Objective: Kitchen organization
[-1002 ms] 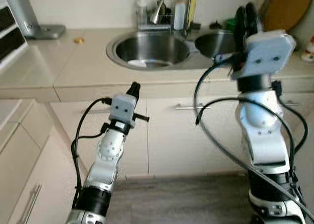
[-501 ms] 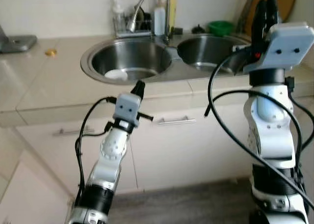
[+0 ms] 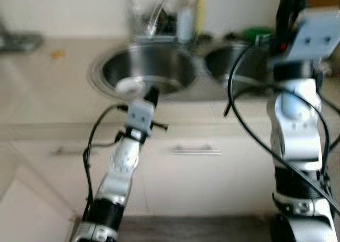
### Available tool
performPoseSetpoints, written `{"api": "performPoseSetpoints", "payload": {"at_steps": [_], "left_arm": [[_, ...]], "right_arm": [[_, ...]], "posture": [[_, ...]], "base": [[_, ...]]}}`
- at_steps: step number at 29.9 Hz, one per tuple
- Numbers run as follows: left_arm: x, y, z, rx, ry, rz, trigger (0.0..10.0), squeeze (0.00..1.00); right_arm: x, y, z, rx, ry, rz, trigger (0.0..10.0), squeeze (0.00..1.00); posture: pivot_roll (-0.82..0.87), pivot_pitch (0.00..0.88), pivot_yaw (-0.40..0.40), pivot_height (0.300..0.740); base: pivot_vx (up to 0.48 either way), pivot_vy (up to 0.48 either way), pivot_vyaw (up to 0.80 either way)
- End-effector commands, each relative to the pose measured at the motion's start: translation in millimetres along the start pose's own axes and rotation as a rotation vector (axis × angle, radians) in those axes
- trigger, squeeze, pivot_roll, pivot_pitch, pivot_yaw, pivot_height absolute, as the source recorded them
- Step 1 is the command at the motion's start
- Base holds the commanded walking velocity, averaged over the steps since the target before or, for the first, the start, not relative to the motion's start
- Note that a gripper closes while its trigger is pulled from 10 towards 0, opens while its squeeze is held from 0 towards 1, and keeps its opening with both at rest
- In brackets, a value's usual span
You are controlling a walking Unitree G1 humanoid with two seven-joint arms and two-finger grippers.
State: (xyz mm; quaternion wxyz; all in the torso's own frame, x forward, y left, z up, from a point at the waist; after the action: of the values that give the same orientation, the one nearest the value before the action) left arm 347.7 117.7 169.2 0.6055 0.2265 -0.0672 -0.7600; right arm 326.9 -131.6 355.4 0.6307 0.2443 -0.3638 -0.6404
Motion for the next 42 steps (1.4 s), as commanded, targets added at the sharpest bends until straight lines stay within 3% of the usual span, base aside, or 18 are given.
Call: {"api": "performPoseSetpoints", "payload": {"at_steps": [1,7,14,17,24,26,33,34,35,42], "left_arm": [[11.9,3.0,3.7,0.013,-0.015,-0.025,10.0,0.00],[13.0,3.2,3.3,0.009,-0.016,-0.026,10.0,0.00],[14.9,2.1,-1.1,-0.015,-0.017,-0.030,10.0,0.00],[15.5,1.9,-1.2,-0.016,-0.010,-0.032,10.0,0.00],[16.8,2.7,-1.4,-0.018,-0.011,-0.037,10.0,0.00],[18.9,3.1,-1.2,-0.019,-0.013,-0.043,10.0,0.00],[19.5,3.1,-0.8,-0.019,-0.009,-0.045,10.0,0.00],[18.8,3.2,-0.9,-0.020,-0.007,-0.043,10.0,0.00],[18.1,3.1,-1.2,-0.022,-0.006,-0.041,10.0,0.00],[17.4,0.7,-3.8,-0.037,-0.009,-0.034,10.0,0.00]], "right_arm": [[16.8,1.6,1.4,0.015,-0.005,-0.046,10.0,0.00],[16.9,2.4,-4.1,0.002,-0.041,-0.036,10.0,0.00],[21.7,0.2,-14.6,-0.015,-0.170,-0.029,10.0,0.00],[36.8,-2.6,-33.3,-0.073,-0.260,-0.066,10.0,0.00],[61.6,-15.8,-89.3,-0.263,-0.329,-0.098,10.0,0.00],[73.4,-26.7,-118.8,-0.384,-0.316,-0.131,10.0,0.00],[76.0,-41.5,-150.7,-0.515,-0.273,-0.148,10.0,0.00],[75.9,-41.5,-151.3,-0.514,-0.261,-0.157,10.0,0.11],[76.0,-41.4,-151.7,-0.514,-0.260,-0.164,10.0,1.00],[74.0,-34.4,-148.0,-0.461,-0.206,-0.182,10.0,1.00]], "posture": [[0.09,0.000,-0.042,0.740],[0.09,0.000,-0.044,0.740],[0.09,0.000,-0.049,0.740],[0.09,0.000,-0.049,0.740],[0.10,0.000,-0.044,0.740],[0.11,0.000,-0.045,0.740],[0.12,0.000,-0.053,0.740],[0.12,0.000,-0.053,0.740],[0.12,0.000,-0.053,0.740],[0.13,0.000,-0.057,0.740]], "base": [[0.292,0.000,0.00],[0.279,0.000,0.00],[0.000,0.000,0.00],[0.000,0.000,0.00],[0.000,0.000,0.00],[0.000,0.000,0.00],[0.000,0.000,0.00],[0.000,0.000,0.00],[0.000,0.000,0.00],[0.000,0.000,0.00]]}}
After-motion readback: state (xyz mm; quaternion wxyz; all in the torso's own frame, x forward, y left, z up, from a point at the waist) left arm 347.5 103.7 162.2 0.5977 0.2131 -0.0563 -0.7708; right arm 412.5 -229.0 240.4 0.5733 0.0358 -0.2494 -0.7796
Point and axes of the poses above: a point about 5 cm out from each wrist's last joint towards the gripper, its own y axis pointing out of the wrist towards the gripper, its own z axis along the axis of the wrist's last joint, x = y × z, the point moved 4 cm from there along y, pointing out of the wrist towards the gripper
